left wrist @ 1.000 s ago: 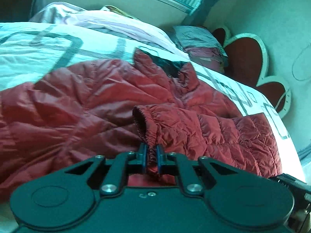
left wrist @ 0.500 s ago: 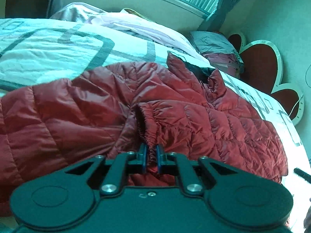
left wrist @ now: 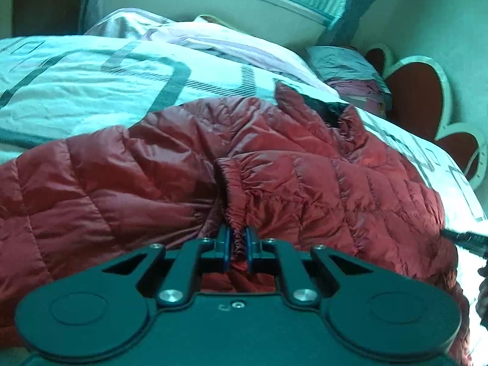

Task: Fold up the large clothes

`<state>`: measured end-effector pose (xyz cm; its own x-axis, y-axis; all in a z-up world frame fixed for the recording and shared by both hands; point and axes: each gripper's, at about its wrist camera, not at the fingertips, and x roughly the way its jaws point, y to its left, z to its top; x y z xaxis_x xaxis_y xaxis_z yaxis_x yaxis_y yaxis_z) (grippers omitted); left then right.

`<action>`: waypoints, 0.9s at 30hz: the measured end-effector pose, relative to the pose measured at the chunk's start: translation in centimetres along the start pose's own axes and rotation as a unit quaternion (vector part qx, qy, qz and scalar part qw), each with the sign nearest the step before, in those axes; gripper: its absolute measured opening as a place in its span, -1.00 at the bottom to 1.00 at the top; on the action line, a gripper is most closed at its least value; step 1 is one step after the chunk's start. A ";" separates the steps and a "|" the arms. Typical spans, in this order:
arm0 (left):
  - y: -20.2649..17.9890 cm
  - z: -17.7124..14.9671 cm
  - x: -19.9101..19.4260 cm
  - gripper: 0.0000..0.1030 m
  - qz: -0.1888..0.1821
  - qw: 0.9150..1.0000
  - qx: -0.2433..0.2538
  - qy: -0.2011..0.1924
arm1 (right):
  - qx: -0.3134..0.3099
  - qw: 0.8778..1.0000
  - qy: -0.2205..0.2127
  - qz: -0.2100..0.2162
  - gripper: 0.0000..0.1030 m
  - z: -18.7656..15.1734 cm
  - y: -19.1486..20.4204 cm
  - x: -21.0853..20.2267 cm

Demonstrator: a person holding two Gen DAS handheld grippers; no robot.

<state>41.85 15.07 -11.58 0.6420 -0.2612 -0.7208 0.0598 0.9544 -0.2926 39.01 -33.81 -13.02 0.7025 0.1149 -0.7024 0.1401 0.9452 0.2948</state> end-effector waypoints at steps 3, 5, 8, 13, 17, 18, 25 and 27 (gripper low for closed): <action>0.0 0.2 -0.4 -0.53 -0.003 1.000 0.004 -0.015 | 0.043 0.999 -0.022 0.010 -0.37 0.9 -1.9 -1.6; 0.0 0.6 -0.3 -0.48 -0.004 1.000 0.006 -0.022 | 0.072 0.997 -0.022 0.026 0.38 1.7 -3.1 -1.2; -0.2 1.7 0.7 -0.41 -0.004 1.000 0.007 -0.020 | 0.113 0.991 -0.014 0.069 0.47 3.2 -4.3 0.3; 0.3 3.0 2.4 -0.50 -0.017 1.000 -0.015 -0.004 | 0.168 0.978 0.021 0.122 -0.05 5.2 -5.8 4.6; 0.2 2.4 1.7 -0.90 -0.037 0.999 -0.015 -0.023 | 0.124 0.984 0.027 0.123 -0.67 6.2 -4.4 5.7; 0.1 2.1 0.7 -0.90 -0.040 0.998 -0.015 -0.045 | 0.092 0.989 0.011 0.117 -0.68 6.4 -3.5 5.0; 0.8 -3.2 -2.4 -0.90 -0.003 0.997 -0.029 -0.065 | -0.071 0.994 0.019 0.082 -0.67 6.6 2.1 6.3; 1.2 -3.8 -2.8 -0.77 -0.008 0.998 -0.029 -0.064 | -0.057 0.995 0.019 0.079 -0.57 6.3 1.5 5.9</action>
<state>37.23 16.41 -12.34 0.7338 -0.2518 -0.6310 0.0285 0.9394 -0.3418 47.80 -33.62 -12.62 0.6818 0.2736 -0.6784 -0.0511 0.9430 0.3289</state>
